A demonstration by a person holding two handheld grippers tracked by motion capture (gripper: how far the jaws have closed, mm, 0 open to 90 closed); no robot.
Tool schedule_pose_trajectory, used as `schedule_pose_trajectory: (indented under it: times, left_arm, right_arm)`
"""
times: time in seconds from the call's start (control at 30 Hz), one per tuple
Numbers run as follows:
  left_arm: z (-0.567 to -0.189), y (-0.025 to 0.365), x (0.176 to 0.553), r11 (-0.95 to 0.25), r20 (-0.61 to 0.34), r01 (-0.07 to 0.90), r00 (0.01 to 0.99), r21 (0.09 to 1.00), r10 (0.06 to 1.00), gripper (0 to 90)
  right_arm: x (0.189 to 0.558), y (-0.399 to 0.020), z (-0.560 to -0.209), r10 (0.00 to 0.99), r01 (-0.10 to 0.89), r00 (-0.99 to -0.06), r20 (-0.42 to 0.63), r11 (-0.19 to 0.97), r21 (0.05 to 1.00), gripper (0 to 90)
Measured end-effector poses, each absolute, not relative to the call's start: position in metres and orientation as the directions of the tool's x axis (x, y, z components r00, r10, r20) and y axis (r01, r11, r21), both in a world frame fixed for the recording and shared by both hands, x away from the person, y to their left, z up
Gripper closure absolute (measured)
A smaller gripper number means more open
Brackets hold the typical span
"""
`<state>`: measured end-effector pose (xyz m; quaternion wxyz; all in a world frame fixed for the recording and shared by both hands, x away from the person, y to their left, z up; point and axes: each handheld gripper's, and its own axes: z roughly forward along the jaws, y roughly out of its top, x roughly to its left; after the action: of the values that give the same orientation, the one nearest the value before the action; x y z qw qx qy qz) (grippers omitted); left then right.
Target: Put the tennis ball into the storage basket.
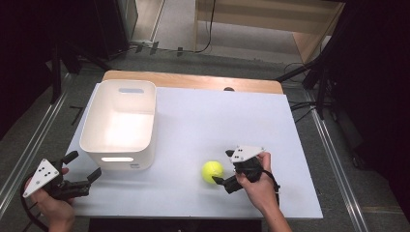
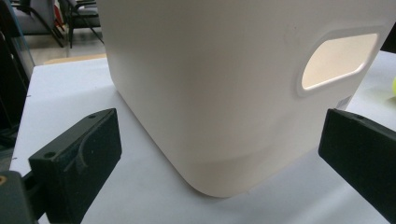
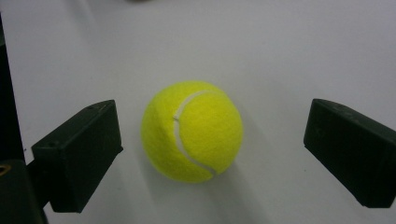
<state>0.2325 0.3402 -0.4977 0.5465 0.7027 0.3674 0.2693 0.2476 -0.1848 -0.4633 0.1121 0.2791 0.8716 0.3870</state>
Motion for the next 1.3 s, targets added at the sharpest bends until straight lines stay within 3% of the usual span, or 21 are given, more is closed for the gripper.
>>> schedule_pose_trajectory:
  times: [1.3]
  left_arm:
    - [-0.498,0.340,0.232,-0.124,-0.029,0.220,0.584,0.968,0.811,0.0]
  right_arm:
    - [0.260,-0.150,-0.491,0.514,0.448,-0.856,0.057,0.682,0.578,0.0]
